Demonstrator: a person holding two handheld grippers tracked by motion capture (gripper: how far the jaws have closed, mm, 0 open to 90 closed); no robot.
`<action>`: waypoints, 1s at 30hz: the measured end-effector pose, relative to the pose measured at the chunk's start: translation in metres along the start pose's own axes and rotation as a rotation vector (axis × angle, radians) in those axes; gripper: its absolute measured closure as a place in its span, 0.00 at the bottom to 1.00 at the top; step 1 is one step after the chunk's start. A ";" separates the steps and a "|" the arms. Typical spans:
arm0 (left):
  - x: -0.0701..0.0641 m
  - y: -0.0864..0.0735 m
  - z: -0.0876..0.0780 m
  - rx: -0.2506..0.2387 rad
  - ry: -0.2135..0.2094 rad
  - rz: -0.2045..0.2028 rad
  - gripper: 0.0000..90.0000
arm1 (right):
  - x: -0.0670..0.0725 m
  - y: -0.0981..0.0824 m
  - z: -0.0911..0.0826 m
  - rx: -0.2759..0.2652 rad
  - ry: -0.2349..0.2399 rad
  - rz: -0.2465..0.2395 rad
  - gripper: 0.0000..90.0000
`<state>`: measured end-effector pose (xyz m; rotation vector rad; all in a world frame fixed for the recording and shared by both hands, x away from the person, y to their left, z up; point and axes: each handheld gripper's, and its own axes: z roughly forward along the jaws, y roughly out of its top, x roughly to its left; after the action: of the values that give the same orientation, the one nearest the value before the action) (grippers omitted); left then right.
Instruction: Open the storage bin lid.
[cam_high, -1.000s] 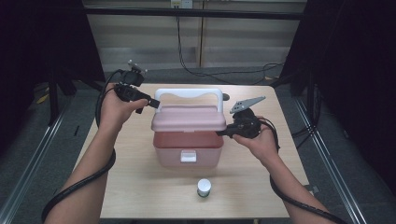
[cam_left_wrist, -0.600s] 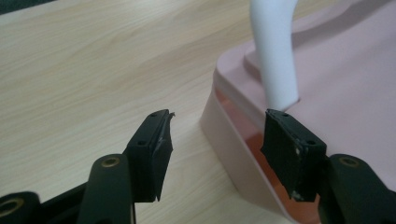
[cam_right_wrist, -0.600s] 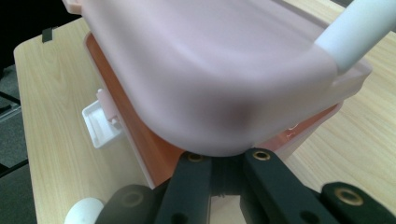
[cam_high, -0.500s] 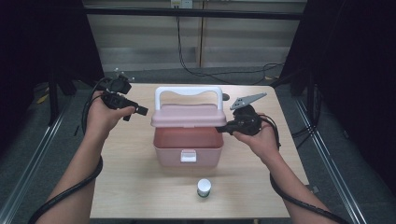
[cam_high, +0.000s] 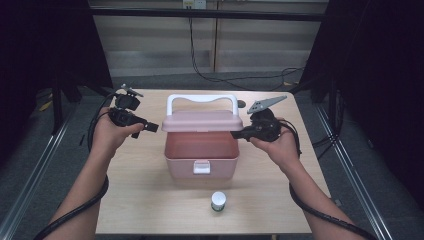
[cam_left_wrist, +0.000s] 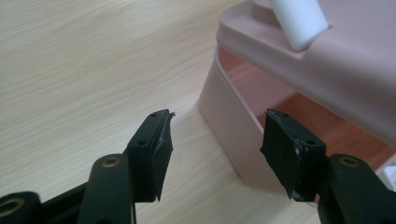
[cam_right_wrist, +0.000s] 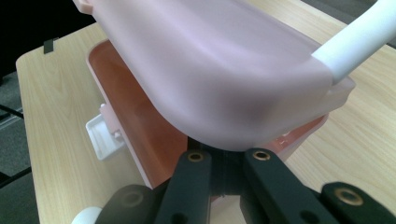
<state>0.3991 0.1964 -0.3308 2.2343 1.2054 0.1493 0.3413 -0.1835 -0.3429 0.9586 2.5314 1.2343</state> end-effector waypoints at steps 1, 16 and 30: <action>-0.001 0.000 0.000 0.000 -0.004 0.006 0.47 | 0.000 0.001 0.000 -0.001 0.002 0.003 1.00; -0.017 0.008 0.005 -0.018 -0.052 0.041 0.46 | -0.003 0.006 -0.003 -0.013 -0.007 0.019 1.00; -0.019 0.015 -0.004 -0.062 -0.072 0.029 0.46 | -0.010 0.002 -0.005 -0.015 -0.017 0.027 1.00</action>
<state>0.3973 0.1770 -0.3160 2.1857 1.1154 0.1152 0.3477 -0.1914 -0.3398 0.9996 2.5012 1.2451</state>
